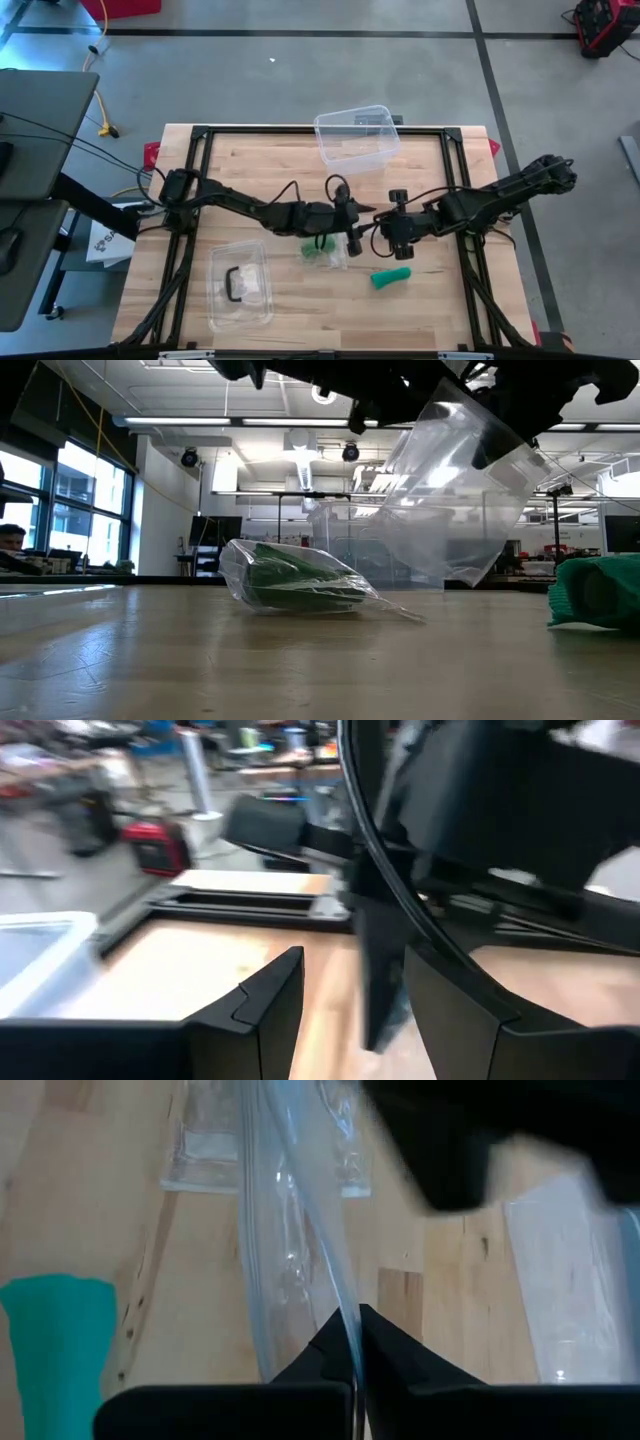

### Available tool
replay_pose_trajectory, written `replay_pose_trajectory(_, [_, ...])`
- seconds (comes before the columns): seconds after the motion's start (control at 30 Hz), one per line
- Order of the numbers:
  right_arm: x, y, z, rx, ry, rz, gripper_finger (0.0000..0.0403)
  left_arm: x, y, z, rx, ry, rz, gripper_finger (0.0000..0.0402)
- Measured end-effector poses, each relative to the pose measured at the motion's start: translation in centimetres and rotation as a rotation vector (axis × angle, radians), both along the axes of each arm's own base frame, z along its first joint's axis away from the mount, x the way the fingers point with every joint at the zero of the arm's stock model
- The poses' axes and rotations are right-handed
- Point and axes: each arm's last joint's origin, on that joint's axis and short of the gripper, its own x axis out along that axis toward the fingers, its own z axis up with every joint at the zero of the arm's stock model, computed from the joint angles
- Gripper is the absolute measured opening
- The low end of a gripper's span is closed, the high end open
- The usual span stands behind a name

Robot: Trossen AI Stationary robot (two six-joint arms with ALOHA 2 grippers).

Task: Roll bandage
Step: Open the transparent zip bag

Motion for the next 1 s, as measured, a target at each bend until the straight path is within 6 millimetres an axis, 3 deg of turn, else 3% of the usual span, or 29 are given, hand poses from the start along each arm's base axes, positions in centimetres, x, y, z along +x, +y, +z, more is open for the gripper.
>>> replay_pose_trajectory(0.13, [0.0,0.0,0.0,0.001,0.001,0.001,0.0000,0.2,0.5,-0.1,-0.065,0.001,-0.102,0.0170])
replay_pose_trajectory(0.43, [0.1,-0.2,0.6,-0.038,-0.039,-0.071,0.0000,0.5,0.7,-1.6,-0.118,0.067,-0.100,0.0170])
replay_pose_trajectory(0.63, [0.1,-0.4,1.0,-0.043,-0.039,-0.105,0.0000,0.5,0.9,-1.5,-0.118,0.053,-0.089,0.0170])
replay_pose_trajectory(0.9, [0.4,-0.7,-0.2,-0.049,0.020,-0.121,0.0000,1.1,1.0,0.2,-0.047,0.047,-0.072,0.0170])
replay_pose_trajectory(1.0, [0.6,-0.7,-0.2,-0.052,-0.002,-0.142,0.0000,1.2,1.3,-0.1,-0.071,0.070,-0.062,0.0170])
